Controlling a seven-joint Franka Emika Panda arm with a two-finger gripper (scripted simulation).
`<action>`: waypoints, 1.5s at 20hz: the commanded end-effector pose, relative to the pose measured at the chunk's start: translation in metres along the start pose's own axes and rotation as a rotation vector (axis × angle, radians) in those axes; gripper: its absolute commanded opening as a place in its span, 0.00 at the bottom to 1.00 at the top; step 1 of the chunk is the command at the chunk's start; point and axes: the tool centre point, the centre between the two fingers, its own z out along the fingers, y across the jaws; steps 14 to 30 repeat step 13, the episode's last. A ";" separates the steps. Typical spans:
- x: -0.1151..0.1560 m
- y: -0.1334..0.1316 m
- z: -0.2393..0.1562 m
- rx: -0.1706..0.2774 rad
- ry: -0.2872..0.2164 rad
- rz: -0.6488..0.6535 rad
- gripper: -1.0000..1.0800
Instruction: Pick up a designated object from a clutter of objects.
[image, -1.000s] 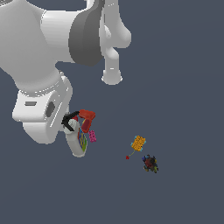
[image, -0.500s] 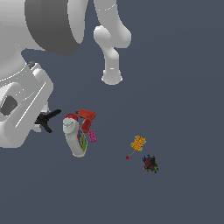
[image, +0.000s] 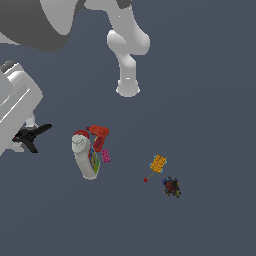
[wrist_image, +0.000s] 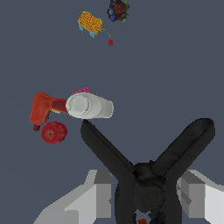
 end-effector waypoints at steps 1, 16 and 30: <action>-0.004 0.003 -0.005 0.000 0.000 0.000 0.00; -0.012 0.009 -0.012 0.000 0.000 0.000 0.00; -0.012 0.009 -0.012 0.000 0.000 0.000 0.00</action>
